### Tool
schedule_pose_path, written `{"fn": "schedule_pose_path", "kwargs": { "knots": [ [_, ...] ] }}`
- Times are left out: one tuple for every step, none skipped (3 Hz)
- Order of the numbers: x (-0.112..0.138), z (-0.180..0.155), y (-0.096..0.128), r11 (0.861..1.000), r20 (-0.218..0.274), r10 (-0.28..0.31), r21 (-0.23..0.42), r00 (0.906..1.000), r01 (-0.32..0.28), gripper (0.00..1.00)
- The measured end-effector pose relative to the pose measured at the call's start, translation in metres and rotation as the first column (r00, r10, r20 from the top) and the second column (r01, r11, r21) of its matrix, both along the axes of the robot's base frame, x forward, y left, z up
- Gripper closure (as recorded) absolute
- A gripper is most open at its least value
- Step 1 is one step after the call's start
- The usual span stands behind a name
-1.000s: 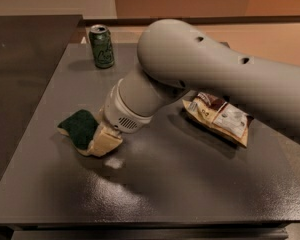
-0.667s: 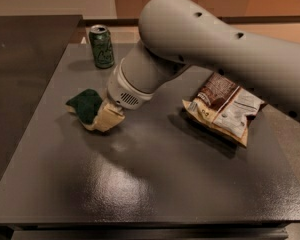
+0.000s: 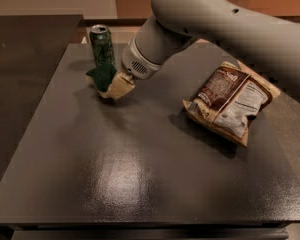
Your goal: Move sponge near green can
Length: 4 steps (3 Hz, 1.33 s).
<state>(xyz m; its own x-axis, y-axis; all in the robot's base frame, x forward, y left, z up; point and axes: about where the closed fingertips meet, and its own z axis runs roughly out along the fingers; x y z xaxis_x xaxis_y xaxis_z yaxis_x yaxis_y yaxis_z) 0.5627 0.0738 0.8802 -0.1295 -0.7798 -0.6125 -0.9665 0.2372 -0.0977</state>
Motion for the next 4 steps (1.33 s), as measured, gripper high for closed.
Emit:
{"fn": "schedule_pose_path", "kwargs": {
  "knots": [
    [0.029, -0.002, -0.007, 0.999, 0.002, -0.048, 0.008, 0.9989, 0.048, 1.0],
    [0.045, -0.007, -0.007, 0.998, 0.007, -0.065, 0.018, 0.9979, 0.064, 0.83],
    [0.054, -0.012, -0.007, 0.997, 0.01, -0.073, 0.025, 0.9973, 0.073, 0.59],
    [0.058, -0.025, -0.008, 0.997, 0.002, -0.076, 0.017, 0.9971, 0.076, 0.36]
  ]
}}
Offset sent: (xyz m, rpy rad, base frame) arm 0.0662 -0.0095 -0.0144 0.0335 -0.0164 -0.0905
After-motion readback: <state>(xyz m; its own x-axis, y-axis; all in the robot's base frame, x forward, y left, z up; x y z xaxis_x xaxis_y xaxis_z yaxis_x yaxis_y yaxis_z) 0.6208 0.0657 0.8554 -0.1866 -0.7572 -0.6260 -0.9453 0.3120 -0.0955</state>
